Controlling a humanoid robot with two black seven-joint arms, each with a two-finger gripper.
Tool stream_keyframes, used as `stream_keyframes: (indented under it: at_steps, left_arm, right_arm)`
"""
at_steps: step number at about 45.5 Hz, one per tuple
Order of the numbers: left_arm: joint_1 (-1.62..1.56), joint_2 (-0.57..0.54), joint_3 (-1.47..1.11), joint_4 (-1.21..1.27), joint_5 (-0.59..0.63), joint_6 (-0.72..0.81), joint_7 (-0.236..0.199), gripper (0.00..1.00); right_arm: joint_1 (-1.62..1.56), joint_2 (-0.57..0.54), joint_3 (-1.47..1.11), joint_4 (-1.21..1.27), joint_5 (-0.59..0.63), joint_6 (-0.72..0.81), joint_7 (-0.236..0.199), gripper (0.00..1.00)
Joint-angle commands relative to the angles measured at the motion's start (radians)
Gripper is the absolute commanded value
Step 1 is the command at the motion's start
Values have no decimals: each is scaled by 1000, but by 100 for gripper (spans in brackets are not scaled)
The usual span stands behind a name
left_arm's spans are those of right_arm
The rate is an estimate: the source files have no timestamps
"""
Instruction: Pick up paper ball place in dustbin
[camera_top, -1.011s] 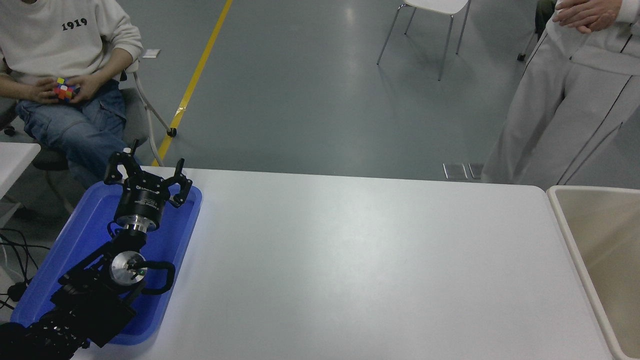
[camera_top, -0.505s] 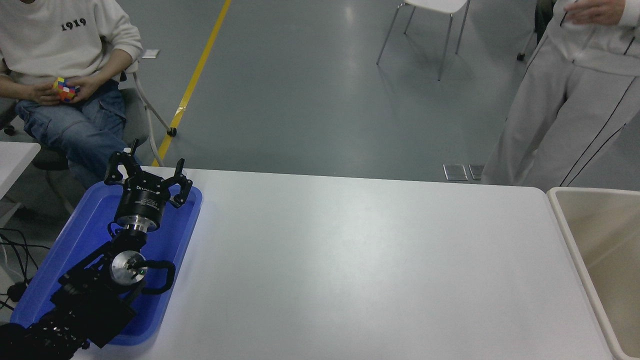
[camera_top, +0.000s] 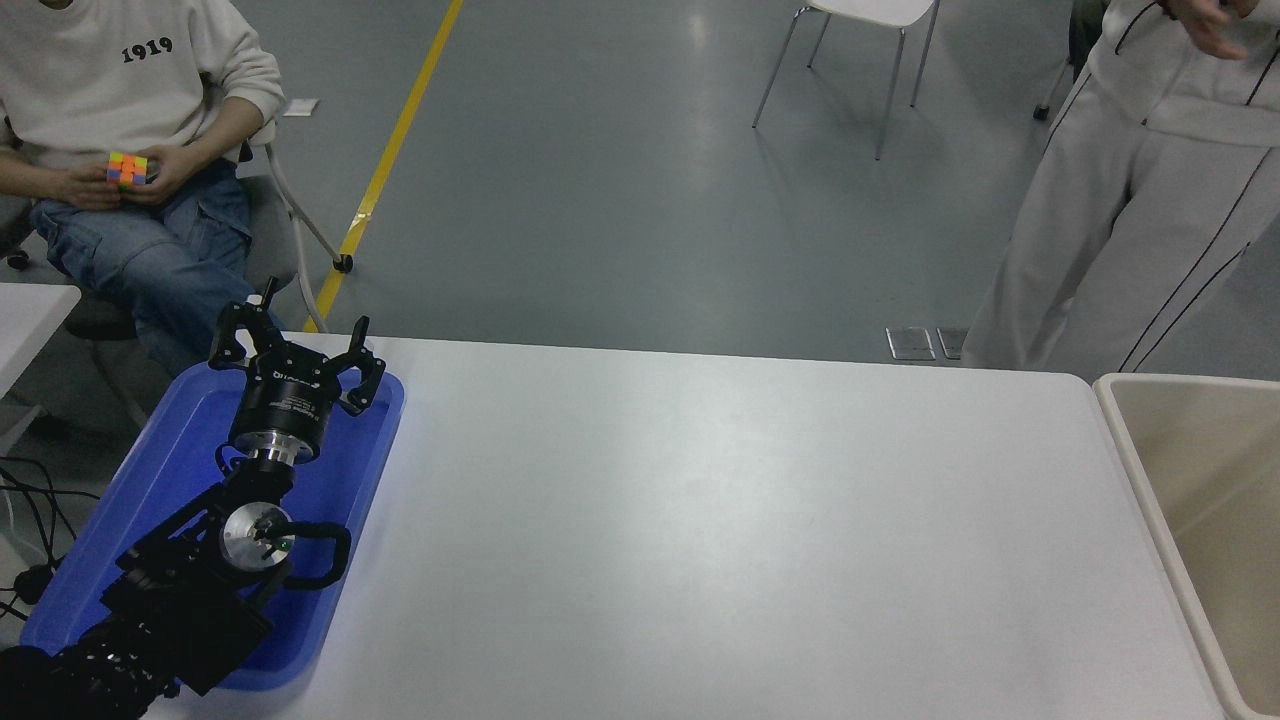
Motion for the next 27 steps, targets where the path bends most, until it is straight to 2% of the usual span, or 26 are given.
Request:
stream_keyframes:
  at_steps: [1,13,27]
  left_arm:
    - [0,1,-1,0,0,1,0,100]
    - [0,1,-1,0,0,-1,0,100]
    - [0,1,1,0,0,-1,0,100]
  right_arm:
    - [-145,47,71,-15,48,-279,-1,0]
    - [-248,92,108,-18,62,-575,0,0]
    - [-330,168,154,-130,105,-632,0,0]
